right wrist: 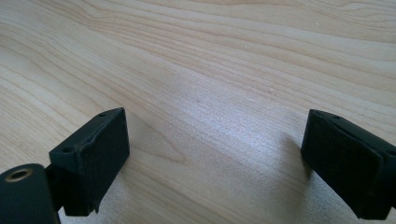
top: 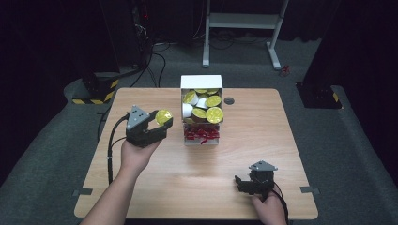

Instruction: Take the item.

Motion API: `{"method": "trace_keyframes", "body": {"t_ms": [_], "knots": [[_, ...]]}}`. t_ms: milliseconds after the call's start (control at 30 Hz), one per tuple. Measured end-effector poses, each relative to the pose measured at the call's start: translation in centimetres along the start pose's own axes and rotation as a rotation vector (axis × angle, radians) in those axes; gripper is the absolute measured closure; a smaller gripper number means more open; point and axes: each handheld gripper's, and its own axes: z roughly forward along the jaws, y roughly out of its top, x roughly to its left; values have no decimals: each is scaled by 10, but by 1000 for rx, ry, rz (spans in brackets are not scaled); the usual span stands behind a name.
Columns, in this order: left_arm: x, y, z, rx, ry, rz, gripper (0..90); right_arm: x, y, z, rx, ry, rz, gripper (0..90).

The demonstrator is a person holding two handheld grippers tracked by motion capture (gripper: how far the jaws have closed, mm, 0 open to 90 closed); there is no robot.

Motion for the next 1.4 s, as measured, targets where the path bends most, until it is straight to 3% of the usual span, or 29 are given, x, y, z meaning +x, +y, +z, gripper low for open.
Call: {"method": "trace_keyframes", "body": {"t_ms": [400, 533, 700, 1400], "knots": [[13, -21, -3, 38, 17, 2, 389, 0, 0, 0, 0, 0, 0, 78], [18, -28, -5, 41, 21, -22, 390, 0, 0, 0, 1, 0, 2, 78], [21, -37, -7, 53, 29, -23, 390, 0, 0, 0, 0, 0, 0, 78], [41, -76, 3, 109, 78, -57, 389, 0, 0, 0, 0, 0, 0, 77]]}}
